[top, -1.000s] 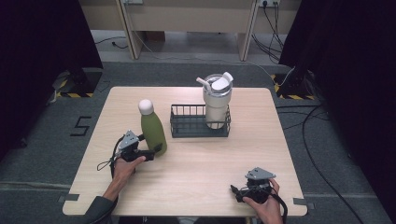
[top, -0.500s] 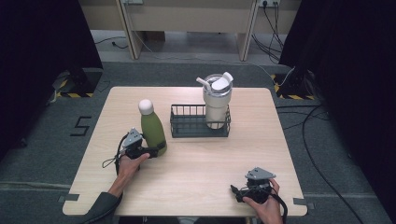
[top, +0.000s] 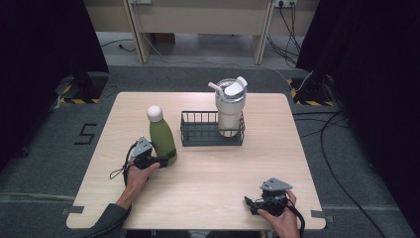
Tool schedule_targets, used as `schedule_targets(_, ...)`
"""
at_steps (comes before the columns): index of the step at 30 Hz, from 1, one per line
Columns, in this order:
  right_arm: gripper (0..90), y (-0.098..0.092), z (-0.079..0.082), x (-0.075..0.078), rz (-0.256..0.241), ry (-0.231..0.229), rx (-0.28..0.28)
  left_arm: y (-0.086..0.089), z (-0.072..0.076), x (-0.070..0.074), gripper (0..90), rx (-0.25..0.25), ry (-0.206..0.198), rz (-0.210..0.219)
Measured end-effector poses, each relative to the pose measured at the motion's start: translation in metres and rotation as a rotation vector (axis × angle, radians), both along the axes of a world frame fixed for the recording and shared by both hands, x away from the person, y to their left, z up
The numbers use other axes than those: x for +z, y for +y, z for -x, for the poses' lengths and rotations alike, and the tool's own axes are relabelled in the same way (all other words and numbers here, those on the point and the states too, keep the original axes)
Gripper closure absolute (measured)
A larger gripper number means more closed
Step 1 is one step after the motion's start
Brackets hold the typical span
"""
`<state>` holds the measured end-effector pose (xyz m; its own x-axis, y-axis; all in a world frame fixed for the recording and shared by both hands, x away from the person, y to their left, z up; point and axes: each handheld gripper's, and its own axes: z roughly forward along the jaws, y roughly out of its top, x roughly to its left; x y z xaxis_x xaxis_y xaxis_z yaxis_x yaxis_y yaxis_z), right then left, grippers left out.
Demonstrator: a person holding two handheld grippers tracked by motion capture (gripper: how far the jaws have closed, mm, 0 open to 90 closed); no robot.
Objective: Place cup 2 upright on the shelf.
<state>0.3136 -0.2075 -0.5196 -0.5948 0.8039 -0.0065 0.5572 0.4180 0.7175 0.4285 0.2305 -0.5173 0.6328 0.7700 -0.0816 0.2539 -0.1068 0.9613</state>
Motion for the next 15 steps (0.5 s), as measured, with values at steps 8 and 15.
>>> schedule_targets(8,9.3,0.000,0.000,0.000,0.000,0.000,0.000,0.001,0.001,0.007,19.8,-0.008,0.009,-0.004)
schedule_targets(15,9.3,0.000,0.000,0.000,0.000,0.000,0.000,0.001,0.002,0.019,19.9,-0.015,0.011,-0.023)
